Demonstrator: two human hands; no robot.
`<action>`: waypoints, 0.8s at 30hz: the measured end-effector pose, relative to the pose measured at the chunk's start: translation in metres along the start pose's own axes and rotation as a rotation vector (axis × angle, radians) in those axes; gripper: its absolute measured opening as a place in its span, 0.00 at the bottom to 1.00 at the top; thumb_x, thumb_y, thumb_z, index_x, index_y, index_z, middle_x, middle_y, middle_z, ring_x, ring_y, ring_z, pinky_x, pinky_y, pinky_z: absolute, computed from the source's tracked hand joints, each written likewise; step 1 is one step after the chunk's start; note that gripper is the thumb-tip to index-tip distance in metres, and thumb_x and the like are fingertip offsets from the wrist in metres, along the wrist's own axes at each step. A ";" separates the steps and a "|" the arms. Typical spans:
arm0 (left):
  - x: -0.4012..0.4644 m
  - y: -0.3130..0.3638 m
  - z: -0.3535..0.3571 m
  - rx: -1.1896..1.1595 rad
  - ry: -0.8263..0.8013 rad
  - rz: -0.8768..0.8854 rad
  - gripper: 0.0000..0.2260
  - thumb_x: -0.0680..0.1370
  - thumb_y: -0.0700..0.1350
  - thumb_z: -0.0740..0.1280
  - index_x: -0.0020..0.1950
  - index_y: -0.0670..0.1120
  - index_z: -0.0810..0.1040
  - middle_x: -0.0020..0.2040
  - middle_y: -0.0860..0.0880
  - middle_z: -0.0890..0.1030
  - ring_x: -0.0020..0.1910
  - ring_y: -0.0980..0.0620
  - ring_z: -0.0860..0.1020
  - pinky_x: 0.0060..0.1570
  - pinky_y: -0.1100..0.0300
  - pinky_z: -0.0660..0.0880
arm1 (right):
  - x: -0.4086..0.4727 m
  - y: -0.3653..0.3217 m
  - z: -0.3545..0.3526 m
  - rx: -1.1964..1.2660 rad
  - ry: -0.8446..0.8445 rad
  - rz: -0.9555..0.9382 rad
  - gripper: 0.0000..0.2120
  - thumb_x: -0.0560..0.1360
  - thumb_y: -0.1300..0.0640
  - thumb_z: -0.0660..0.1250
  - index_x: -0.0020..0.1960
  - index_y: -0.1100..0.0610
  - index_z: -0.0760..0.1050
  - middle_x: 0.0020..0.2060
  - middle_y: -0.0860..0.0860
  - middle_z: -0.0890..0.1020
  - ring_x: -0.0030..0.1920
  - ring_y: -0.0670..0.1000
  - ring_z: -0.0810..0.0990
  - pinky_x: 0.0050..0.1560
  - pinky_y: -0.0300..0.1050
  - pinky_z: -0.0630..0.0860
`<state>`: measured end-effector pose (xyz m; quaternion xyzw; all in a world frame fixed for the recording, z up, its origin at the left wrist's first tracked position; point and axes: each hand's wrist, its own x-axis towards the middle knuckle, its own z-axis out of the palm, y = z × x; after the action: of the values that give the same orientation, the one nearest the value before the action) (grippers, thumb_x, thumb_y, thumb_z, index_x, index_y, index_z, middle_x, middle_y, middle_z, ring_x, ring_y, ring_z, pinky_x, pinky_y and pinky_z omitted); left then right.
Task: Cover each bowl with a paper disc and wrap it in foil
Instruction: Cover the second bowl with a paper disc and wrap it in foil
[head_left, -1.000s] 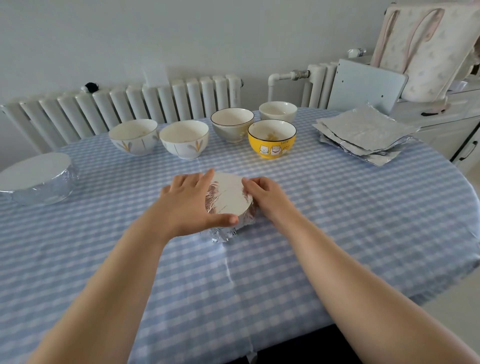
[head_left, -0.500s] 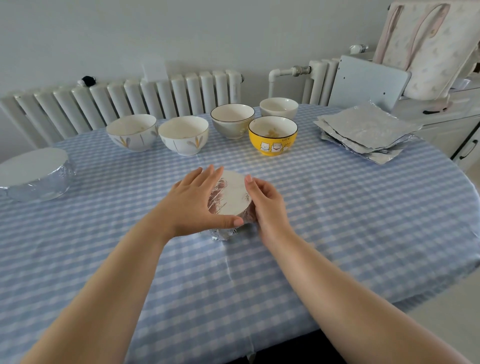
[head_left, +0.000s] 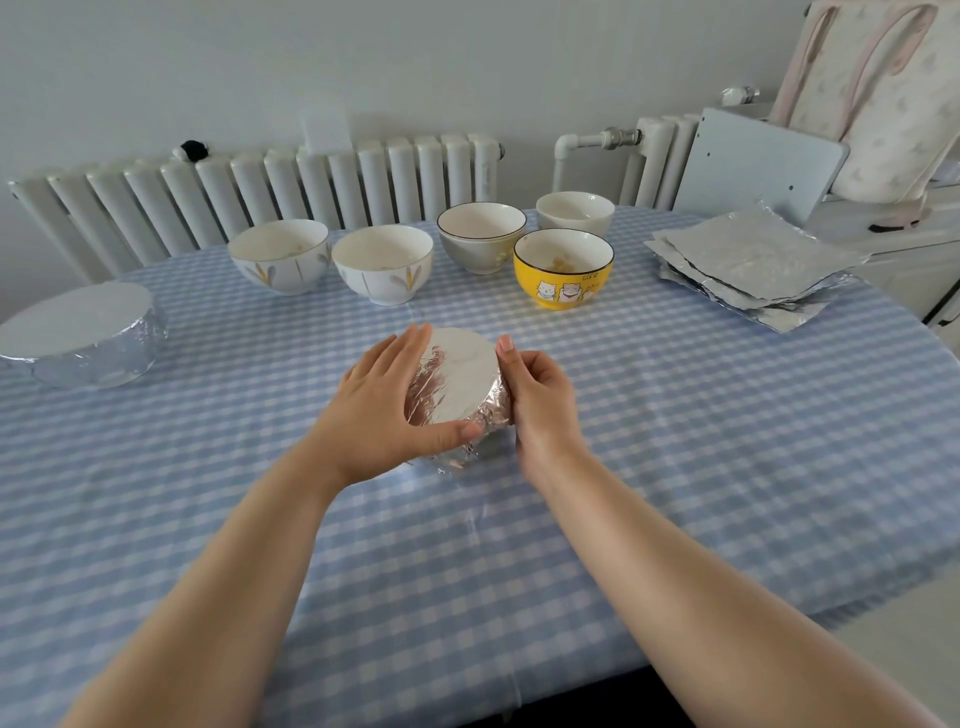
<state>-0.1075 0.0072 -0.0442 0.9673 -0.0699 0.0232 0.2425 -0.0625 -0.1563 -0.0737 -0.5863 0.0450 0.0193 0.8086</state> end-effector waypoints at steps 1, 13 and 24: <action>0.000 -0.001 0.000 -0.014 0.007 -0.004 0.58 0.59 0.80 0.58 0.81 0.53 0.45 0.81 0.57 0.48 0.79 0.57 0.46 0.77 0.53 0.46 | 0.001 -0.001 0.001 -0.013 0.003 0.006 0.14 0.76 0.47 0.70 0.40 0.57 0.74 0.32 0.49 0.79 0.36 0.49 0.78 0.37 0.45 0.74; 0.001 0.001 0.001 -0.022 0.038 -0.012 0.57 0.59 0.79 0.57 0.81 0.53 0.47 0.81 0.56 0.52 0.79 0.54 0.49 0.77 0.49 0.51 | 0.013 0.000 0.001 0.168 0.012 0.125 0.08 0.77 0.63 0.69 0.51 0.54 0.73 0.44 0.53 0.83 0.37 0.51 0.81 0.40 0.48 0.77; 0.002 0.004 0.001 -0.017 0.027 -0.013 0.57 0.59 0.79 0.58 0.81 0.54 0.46 0.80 0.57 0.53 0.79 0.54 0.50 0.77 0.49 0.51 | 0.019 0.001 -0.005 0.305 -0.042 0.221 0.14 0.76 0.74 0.63 0.55 0.58 0.72 0.43 0.53 0.81 0.41 0.53 0.82 0.43 0.49 0.79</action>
<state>-0.1057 0.0029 -0.0426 0.9653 -0.0606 0.0342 0.2516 -0.0435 -0.1608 -0.0781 -0.4481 0.0944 0.1131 0.8818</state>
